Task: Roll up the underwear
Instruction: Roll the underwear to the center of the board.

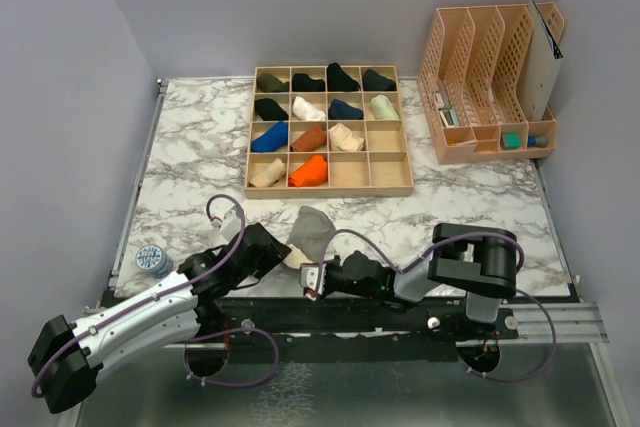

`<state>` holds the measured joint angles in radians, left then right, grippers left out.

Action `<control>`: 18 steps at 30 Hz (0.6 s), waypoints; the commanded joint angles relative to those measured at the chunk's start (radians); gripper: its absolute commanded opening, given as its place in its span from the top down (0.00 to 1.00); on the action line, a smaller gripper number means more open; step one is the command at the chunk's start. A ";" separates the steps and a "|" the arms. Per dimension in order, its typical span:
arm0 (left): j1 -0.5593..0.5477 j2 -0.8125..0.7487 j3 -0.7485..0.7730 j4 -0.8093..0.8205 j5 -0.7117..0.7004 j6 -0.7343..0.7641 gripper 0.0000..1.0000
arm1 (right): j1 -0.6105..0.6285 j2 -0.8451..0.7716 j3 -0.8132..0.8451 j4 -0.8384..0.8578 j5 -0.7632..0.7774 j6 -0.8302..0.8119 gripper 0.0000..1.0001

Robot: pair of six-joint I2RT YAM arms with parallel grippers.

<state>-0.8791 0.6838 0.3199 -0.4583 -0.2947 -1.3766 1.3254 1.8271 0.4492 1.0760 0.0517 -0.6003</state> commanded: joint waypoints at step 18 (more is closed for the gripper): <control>-0.003 -0.080 -0.005 0.074 0.117 0.179 0.19 | -0.253 0.052 -0.169 0.352 -0.333 0.837 0.99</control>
<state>-0.8795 0.5957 0.3195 -0.4232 -0.2382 -1.2533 1.0985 1.8301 0.3122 1.3342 -0.2012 0.1051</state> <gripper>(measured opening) 0.773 0.052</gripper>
